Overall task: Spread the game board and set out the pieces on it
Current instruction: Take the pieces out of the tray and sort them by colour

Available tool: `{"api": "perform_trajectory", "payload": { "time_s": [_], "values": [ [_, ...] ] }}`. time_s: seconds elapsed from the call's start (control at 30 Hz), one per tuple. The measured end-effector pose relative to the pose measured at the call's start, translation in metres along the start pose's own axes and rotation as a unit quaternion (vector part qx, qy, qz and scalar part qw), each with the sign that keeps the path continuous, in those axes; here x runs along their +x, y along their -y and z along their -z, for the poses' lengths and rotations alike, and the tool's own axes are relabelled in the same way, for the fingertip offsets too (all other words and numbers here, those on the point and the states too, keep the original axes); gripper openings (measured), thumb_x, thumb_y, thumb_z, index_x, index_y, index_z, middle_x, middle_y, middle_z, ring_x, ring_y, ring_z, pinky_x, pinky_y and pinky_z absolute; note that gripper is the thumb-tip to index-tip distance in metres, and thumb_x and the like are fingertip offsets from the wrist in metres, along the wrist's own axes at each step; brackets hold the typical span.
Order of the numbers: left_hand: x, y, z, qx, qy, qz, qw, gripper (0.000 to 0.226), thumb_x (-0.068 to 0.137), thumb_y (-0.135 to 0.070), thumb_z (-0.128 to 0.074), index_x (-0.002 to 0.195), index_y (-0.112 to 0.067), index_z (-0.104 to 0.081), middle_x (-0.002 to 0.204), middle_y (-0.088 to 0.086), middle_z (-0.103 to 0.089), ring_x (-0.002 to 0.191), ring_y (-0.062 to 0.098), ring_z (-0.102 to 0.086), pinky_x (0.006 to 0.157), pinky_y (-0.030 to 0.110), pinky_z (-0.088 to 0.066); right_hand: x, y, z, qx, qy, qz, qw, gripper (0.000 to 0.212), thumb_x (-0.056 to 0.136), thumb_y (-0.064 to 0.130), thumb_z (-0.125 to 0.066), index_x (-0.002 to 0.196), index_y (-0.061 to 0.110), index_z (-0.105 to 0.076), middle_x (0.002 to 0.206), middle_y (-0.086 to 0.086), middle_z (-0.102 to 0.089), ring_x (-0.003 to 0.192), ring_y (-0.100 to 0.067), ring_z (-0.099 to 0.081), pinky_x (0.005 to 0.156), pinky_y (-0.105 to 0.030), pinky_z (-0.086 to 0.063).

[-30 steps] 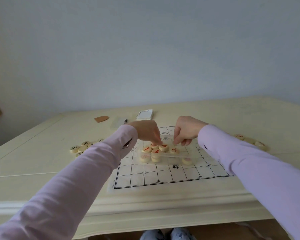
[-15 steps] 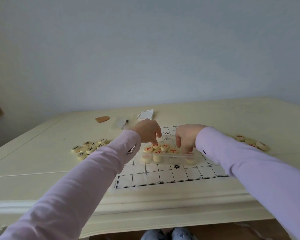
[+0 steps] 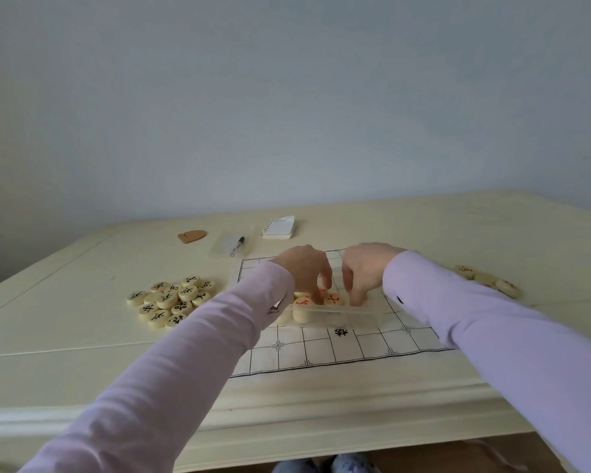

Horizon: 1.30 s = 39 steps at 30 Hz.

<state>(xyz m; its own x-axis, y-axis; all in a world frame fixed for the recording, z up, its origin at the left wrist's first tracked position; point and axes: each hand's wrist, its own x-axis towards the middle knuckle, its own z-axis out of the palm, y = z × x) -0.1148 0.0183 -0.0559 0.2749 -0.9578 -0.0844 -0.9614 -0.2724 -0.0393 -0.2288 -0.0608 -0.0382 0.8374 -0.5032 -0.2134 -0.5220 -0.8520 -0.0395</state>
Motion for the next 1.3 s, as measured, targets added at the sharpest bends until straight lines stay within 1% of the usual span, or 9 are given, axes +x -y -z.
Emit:
{"api": "perform_trajectory", "payload": {
  "time_s": [0.2,0.47,0.67,0.77,0.87,1.0,1.1,1.2,1.3],
  "values": [
    [-0.006,0.016,0.014,-0.037,-0.036,0.016,0.999,0.027,0.077,-0.034,-0.070,0.103,-0.028,-0.069,0.081,-0.013,-0.061,0.087,0.015,-0.061,0.082,0.031,-0.051,0.002,0.011,-0.007,0.136,-0.055,0.008,0.989,0.026,0.076,0.017,-0.070,0.102,0.016,-0.068,0.069,0.004,-0.059,0.062,-0.017,-0.063,0.063,-0.023,-0.052],
    [-0.016,0.035,0.005,-0.023,-0.026,0.060,0.998,0.029,0.078,-0.039,-0.070,0.105,-0.029,-0.066,0.086,-0.008,-0.057,0.091,0.017,-0.058,0.072,0.026,-0.041,0.013,0.017,-0.011,0.164,-0.008,0.025,0.986,0.031,0.076,0.019,-0.074,0.106,0.016,-0.068,0.085,-0.001,-0.067,0.061,-0.016,-0.065,0.078,-0.026,-0.056],
    [-0.005,0.019,-0.003,0.005,-0.011,0.054,0.998,0.033,0.079,-0.030,-0.070,0.111,-0.027,-0.066,0.092,-0.004,-0.058,0.095,0.020,-0.060,0.072,0.026,-0.042,0.017,0.015,-0.017,0.129,-0.010,0.033,0.991,0.032,0.077,0.007,-0.069,0.109,0.012,-0.069,0.089,-0.003,-0.063,0.052,-0.010,-0.059,0.058,-0.018,-0.049],
    [-0.001,0.016,-0.004,-0.012,-0.009,0.048,0.999,0.032,0.076,-0.029,-0.073,0.107,-0.025,-0.069,0.071,-0.009,-0.054,0.085,0.019,-0.060,0.070,0.025,-0.044,0.016,0.016,-0.019,0.134,-0.016,0.039,0.990,0.029,0.079,0.006,-0.067,0.108,0.010,-0.069,0.094,-0.004,-0.064,0.055,-0.012,-0.059,0.060,-0.020,-0.051],
    [0.002,0.015,-0.001,-0.014,-0.026,0.037,0.999,0.028,0.073,-0.032,-0.073,0.101,-0.026,-0.071,0.070,-0.010,-0.057,0.081,0.017,-0.061,0.069,0.025,-0.046,0.013,0.012,-0.020,0.156,-0.046,0.042,0.986,0.025,0.077,0.012,-0.071,0.102,0.011,-0.070,0.092,-0.005,-0.069,0.061,-0.015,-0.062,0.067,-0.023,-0.053],
    [-0.001,0.015,0.016,-0.135,-0.103,0.060,0.984,0.016,0.074,-0.030,-0.071,0.089,-0.024,-0.073,0.079,-0.001,-0.068,0.068,0.015,-0.060,0.062,0.023,-0.048,0.003,-0.016,-0.003,0.323,-0.098,0.031,0.941,0.016,0.074,0.026,-0.075,0.085,0.015,-0.072,0.074,0.007,-0.068,0.062,-0.008,-0.067,0.076,-0.018,-0.049],
    [0.000,0.000,0.029,-0.247,-0.133,0.057,0.958,0.011,0.077,-0.027,-0.069,0.085,-0.020,-0.071,0.075,-0.001,-0.071,0.056,0.013,-0.060,0.050,0.016,-0.046,-0.009,-0.053,0.010,0.389,-0.138,-0.008,0.911,0.011,0.073,0.021,-0.075,0.071,0.012,-0.069,0.066,0.004,-0.068,0.064,-0.012,-0.068,0.088,-0.027,-0.053],
    [0.007,-0.031,0.035,-0.270,-0.128,0.017,0.954,0.010,0.077,-0.031,-0.069,0.084,-0.025,-0.071,0.073,-0.008,-0.072,0.053,0.009,-0.061,0.049,0.014,-0.045,-0.025,-0.091,0.017,0.316,-0.165,-0.082,0.931,0.013,0.072,0.015,-0.073,0.068,0.003,-0.067,0.058,-0.010,-0.065,0.053,-0.013,-0.064,0.078,-0.029,-0.055],
    [0.024,-0.073,0.036,-0.242,-0.115,-0.034,0.963,0.015,0.077,-0.030,-0.069,0.091,-0.023,-0.071,0.082,-0.005,-0.071,0.058,0.009,-0.061,0.053,0.014,-0.049,-0.043,-0.124,0.015,0.253,-0.132,-0.150,0.947,0.032,0.070,0.014,-0.073,0.050,0.012,-0.049,0.042,0.000,-0.051,0.041,-0.014,-0.052,0.057,-0.023,-0.044]
  ]
}}
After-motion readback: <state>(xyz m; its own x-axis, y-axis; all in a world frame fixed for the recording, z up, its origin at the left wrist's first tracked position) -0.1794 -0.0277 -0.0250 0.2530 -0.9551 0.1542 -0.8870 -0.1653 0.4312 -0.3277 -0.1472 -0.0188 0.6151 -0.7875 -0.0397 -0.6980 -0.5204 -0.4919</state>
